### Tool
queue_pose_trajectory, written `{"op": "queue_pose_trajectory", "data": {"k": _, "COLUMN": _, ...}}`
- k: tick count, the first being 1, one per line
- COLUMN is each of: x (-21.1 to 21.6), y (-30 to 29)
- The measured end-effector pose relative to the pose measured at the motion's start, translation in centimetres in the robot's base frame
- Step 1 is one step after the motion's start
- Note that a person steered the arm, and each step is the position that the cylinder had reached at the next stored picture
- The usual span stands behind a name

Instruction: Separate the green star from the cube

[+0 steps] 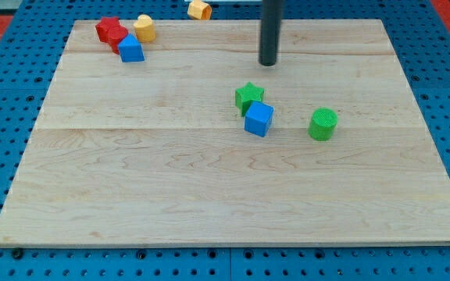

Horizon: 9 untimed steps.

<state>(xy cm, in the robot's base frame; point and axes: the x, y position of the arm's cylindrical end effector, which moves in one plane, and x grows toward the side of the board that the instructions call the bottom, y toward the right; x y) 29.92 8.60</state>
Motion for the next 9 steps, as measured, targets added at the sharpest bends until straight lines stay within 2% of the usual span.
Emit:
{"op": "queue_pose_trajectory", "data": {"k": 2, "x": 0.0, "y": 2.4}}
{"op": "queue_pose_trajectory", "data": {"k": 4, "x": 5.2, "y": 4.8}}
{"op": "queue_pose_trajectory", "data": {"k": 5, "x": 6.4, "y": 3.9}}
{"op": "queue_pose_trajectory", "data": {"k": 6, "x": 9.1, "y": 1.0}}
{"op": "queue_pose_trajectory", "data": {"k": 7, "x": 10.2, "y": -6.4}}
{"op": "queue_pose_trajectory", "data": {"k": 8, "x": 9.8, "y": -15.0}}
{"op": "queue_pose_trajectory", "data": {"k": 9, "x": 9.1, "y": -18.2}}
